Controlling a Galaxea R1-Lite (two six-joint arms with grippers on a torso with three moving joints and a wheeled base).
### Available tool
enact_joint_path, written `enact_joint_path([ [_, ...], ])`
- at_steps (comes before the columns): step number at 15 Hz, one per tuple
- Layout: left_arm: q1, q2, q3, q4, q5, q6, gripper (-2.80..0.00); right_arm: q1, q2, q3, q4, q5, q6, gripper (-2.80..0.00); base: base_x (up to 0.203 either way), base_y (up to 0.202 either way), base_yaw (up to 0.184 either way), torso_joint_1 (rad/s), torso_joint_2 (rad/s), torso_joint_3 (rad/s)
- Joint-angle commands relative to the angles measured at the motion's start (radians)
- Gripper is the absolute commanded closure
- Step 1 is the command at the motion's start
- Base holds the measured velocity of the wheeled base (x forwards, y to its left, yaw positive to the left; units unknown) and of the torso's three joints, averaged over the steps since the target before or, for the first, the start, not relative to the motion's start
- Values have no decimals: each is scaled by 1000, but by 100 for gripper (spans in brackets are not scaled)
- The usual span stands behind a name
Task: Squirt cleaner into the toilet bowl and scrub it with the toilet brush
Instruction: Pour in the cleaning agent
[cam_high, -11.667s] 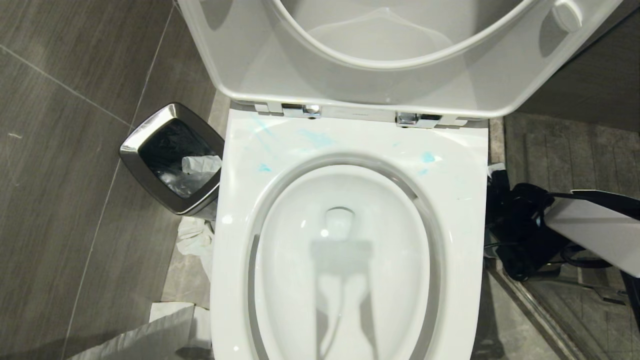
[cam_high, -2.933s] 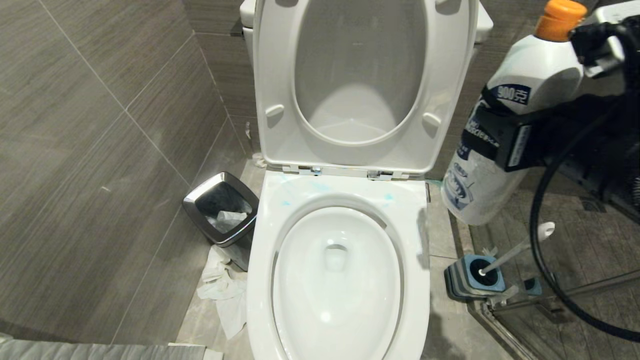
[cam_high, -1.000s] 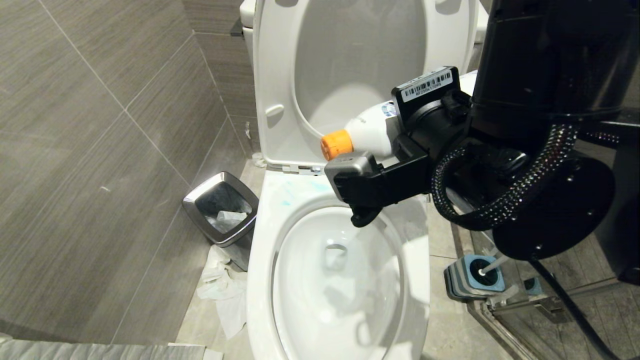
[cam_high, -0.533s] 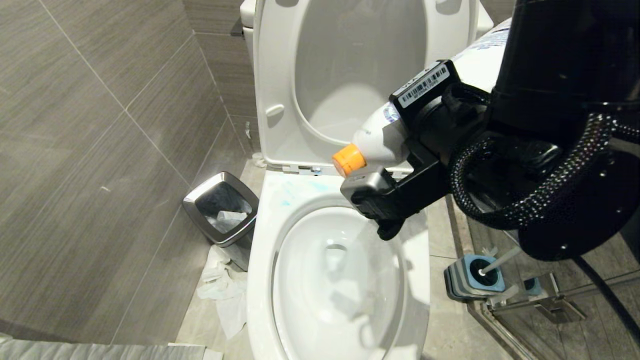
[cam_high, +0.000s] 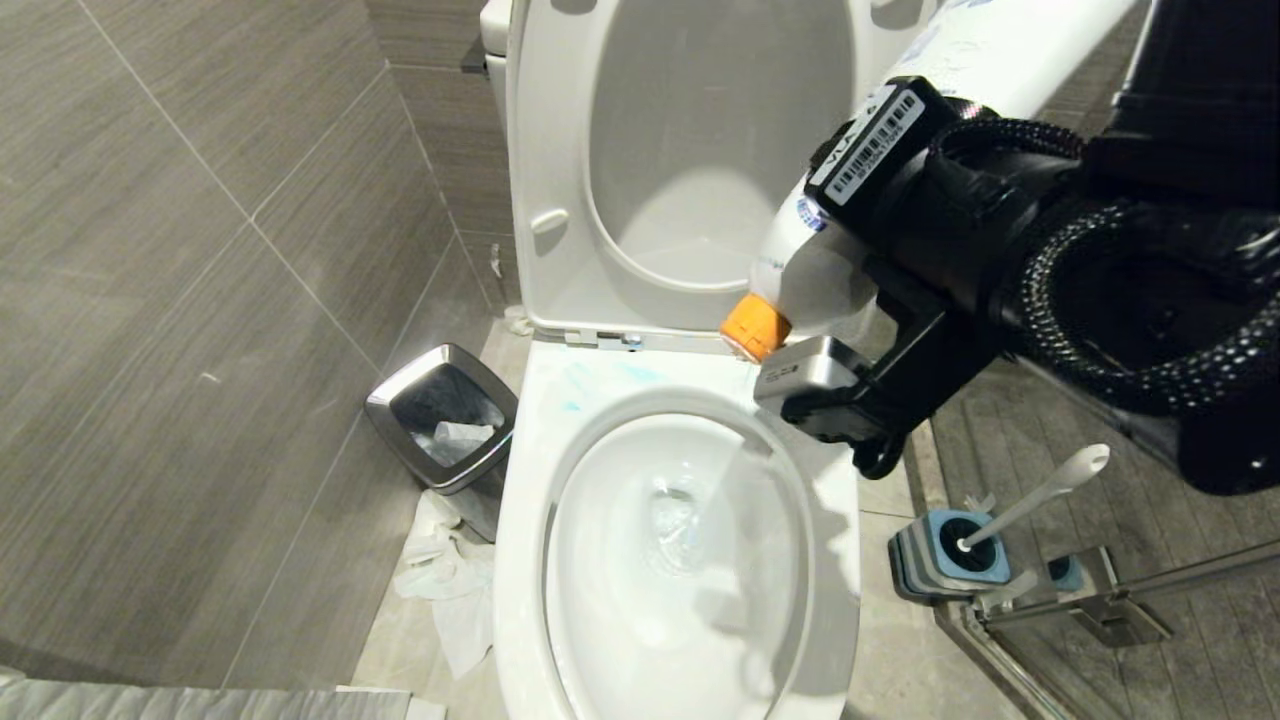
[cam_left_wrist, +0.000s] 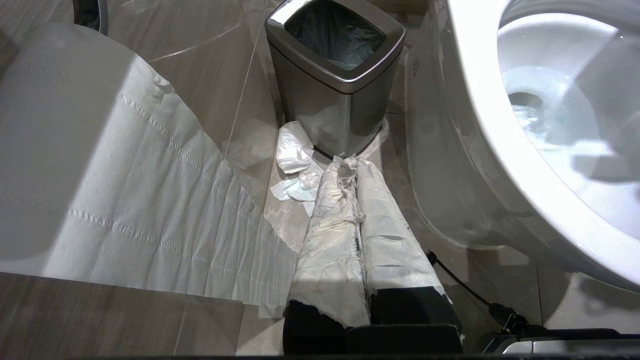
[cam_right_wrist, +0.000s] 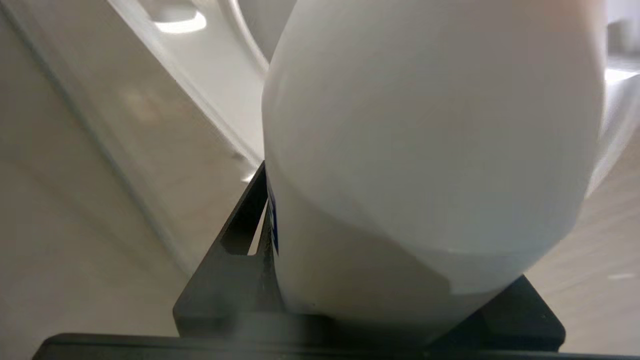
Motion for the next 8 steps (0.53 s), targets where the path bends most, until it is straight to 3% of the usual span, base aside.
enact_joint_path([
  [1,1,1,2,0,0,0,0,2,-16,-3,-3,10,-82,0,0,0,0,0,0,0],
  [3,1,1,2,0,0,0,0,2,-19,-21,-4,42,-166,0,0,0,0,0,0,0],
  [8,1,1,2,0,0,0,0,2,-3,-50,-9,59,-179,0,0,0,0,0,0,0],
])
